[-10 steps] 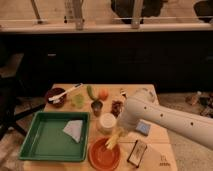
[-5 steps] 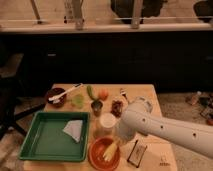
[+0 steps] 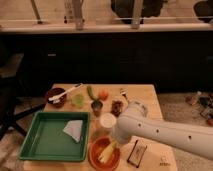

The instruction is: Place banana in red bowl

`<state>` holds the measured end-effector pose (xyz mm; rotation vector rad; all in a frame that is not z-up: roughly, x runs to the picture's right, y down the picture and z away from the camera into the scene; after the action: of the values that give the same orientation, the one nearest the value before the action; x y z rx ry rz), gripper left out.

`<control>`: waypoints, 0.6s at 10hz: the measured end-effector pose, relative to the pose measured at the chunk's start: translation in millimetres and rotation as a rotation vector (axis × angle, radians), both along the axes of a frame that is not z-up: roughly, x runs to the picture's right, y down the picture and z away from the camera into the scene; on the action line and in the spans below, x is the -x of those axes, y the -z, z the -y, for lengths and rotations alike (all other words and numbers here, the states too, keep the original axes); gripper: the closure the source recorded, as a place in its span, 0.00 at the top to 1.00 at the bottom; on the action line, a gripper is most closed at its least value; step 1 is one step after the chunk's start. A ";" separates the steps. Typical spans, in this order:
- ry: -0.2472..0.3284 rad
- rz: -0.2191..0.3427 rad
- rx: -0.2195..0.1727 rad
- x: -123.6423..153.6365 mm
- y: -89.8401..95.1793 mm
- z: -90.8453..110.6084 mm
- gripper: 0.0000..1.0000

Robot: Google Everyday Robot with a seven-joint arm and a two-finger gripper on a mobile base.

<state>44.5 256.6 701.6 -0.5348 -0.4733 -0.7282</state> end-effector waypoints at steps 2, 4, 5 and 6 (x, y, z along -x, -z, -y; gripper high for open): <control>-0.019 -0.010 0.002 0.1 -5.3 2.5 0.00; -0.025 -0.013 0.001 -0.7 -6.3 3.2 0.01; -0.025 -0.013 0.001 -0.7 -6.4 3.2 0.10; -0.025 -0.013 0.001 -0.7 -6.5 3.1 0.18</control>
<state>45.2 253.5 708.1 -0.5340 -0.4674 -0.7003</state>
